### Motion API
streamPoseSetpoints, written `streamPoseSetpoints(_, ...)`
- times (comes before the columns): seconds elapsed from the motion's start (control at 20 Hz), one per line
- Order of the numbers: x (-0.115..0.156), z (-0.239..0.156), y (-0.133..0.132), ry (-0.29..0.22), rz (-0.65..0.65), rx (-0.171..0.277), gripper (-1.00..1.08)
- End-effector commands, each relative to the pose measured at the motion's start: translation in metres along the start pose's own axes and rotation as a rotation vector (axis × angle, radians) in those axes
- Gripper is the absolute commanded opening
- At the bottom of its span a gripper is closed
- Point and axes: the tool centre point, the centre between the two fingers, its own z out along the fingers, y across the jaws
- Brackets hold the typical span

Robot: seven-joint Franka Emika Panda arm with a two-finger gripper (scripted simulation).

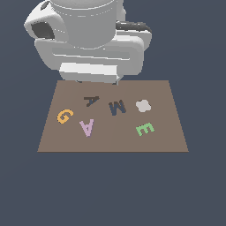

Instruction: Insert a designated object into the corresponding slot on a board.

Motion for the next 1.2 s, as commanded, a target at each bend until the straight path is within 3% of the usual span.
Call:
streamPoseSetpoints(0.0, 0.0, 0.0, 0.0, 0.0, 0.0, 0.0, 1.0)
streamPoseSetpoints(0.5, 0.012, 0.022, 0.008, 0.002, -0.047, 0.002, 1.0)
streamPoseSetpoints(1.15, 0.059, 0.097, 0.031, 0.007, -0.213, 0.011, 1.0)
